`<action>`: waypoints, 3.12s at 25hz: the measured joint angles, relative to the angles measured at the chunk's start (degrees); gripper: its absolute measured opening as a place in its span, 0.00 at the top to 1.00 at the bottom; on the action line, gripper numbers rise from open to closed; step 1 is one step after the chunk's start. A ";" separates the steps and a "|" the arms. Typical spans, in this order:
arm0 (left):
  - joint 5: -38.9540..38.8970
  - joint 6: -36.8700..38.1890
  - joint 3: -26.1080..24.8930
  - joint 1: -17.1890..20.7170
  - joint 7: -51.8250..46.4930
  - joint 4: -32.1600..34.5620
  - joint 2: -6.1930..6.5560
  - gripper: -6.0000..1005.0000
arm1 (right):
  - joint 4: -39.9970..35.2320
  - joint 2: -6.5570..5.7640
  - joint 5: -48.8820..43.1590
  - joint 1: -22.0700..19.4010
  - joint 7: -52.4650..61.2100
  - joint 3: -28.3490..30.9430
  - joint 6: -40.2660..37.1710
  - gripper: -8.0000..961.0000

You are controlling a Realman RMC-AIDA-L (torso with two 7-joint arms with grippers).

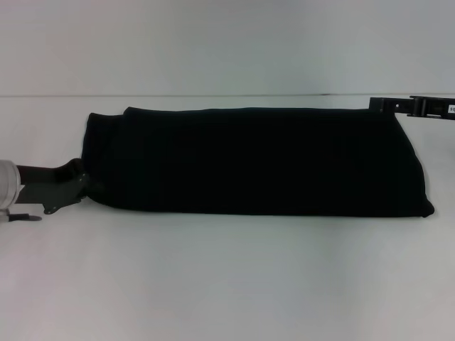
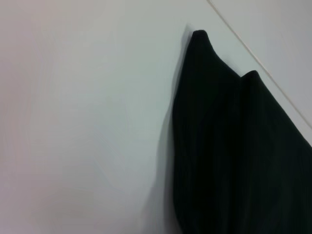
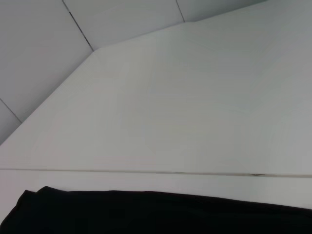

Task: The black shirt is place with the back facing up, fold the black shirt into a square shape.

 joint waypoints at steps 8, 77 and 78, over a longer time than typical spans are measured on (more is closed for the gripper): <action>-0.11 2.06 -0.20 1.57 4.68 1.38 -0.31 0.94 | 0.00 0.39 0.00 0.06 0.00 0.10 0.03 0.10; -32.67 -1.80 2.09 -0.07 35.94 -8.23 -5.93 0.09 | 0.16 0.14 2.65 -0.42 11.16 -8.39 -6.26 0.11; -32.23 -3.24 2.74 -0.43 35.15 -8.23 -5.84 0.08 | 0.17 0.24 2.70 -0.49 11.16 -8.41 -5.77 0.11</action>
